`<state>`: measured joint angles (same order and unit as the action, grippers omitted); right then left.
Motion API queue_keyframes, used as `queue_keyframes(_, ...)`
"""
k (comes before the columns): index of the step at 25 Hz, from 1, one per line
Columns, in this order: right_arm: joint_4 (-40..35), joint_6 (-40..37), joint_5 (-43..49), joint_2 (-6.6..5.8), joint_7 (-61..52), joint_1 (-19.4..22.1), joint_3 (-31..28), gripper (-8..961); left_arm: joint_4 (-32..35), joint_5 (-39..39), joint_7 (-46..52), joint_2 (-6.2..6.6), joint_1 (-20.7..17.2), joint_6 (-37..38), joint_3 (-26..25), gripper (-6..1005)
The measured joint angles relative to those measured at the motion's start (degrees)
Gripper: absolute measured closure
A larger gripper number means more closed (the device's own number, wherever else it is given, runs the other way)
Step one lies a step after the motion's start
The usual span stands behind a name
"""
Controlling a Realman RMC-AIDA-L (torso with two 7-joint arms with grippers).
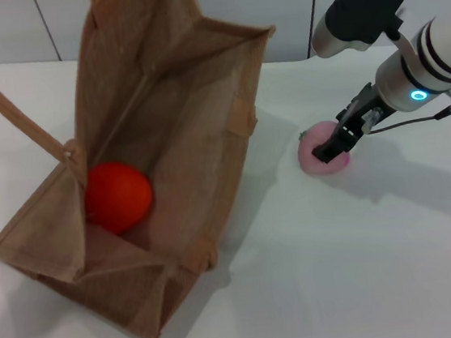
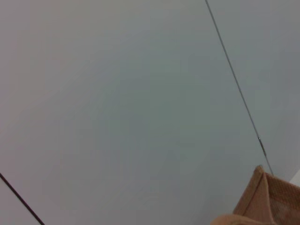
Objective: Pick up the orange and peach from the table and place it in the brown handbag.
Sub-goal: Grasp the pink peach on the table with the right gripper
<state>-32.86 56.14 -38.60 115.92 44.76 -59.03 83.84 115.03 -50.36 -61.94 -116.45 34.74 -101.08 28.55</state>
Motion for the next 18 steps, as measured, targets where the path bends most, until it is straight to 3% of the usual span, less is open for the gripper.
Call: queue_keyframes(18,3.97,-3.07,-0.08,0.0,0.64,-0.16,0.0,155,-0.01,0.09,0.32,-0.05,0.23,-0.09,0.72,833)
